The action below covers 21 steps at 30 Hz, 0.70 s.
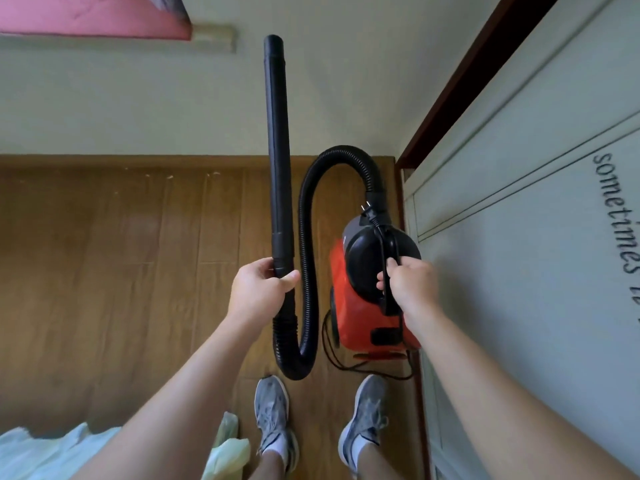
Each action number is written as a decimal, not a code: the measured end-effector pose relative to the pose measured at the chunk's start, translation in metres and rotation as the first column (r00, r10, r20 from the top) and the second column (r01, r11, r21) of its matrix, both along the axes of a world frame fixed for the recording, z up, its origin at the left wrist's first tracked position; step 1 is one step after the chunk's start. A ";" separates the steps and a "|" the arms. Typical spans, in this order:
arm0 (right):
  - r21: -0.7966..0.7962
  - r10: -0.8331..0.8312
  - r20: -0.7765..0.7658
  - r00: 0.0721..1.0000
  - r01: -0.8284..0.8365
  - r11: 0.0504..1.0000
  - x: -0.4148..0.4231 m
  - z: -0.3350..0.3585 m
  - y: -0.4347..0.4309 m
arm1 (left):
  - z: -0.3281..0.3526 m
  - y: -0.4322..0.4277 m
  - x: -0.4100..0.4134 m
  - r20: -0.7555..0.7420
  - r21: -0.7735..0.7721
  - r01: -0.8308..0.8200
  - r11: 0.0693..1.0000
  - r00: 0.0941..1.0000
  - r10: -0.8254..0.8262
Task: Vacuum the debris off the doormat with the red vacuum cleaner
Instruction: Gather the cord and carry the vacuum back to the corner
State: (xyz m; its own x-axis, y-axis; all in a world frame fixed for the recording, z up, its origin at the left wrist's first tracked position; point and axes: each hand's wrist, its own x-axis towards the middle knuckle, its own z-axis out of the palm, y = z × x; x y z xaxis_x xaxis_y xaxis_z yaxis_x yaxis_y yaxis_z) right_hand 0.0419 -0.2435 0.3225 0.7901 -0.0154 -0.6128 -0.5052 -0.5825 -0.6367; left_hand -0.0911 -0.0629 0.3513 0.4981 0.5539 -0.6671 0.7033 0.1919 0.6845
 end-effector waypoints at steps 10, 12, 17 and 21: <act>-0.047 -0.005 -0.002 1.000 0.005 0.999 0.000 -0.119 -0.006 | -0.123 -0.005 0.004 -0.053 -0.015 0.027 1.000 0.998 -0.028; -0.056 0.000 0.003 1.000 0.000 0.998 0.001 -0.137 -0.007 | -0.144 -0.006 0.002 -0.063 -0.032 0.015 0.999 0.998 -0.017; -0.077 0.018 0.015 1.000 -0.017 0.997 -0.003 -0.178 -0.012 | -0.190 -0.011 -0.003 -0.067 -0.068 -0.014 0.998 0.998 0.009; -0.060 0.011 0.008 1.000 -0.010 0.998 -0.006 -0.208 -0.018 | -0.223 -0.019 -0.004 -0.077 -0.073 -0.005 0.997 0.997 0.000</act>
State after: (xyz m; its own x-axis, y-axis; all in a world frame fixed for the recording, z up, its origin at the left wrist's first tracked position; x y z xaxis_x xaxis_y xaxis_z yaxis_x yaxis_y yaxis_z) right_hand 0.0358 -0.2615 0.1150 0.7955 -0.0436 -0.6043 -0.4937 -0.6248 -0.6048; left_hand -0.0949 -0.0815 0.1283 0.4422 0.5036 -0.7422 0.7530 0.2411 0.6122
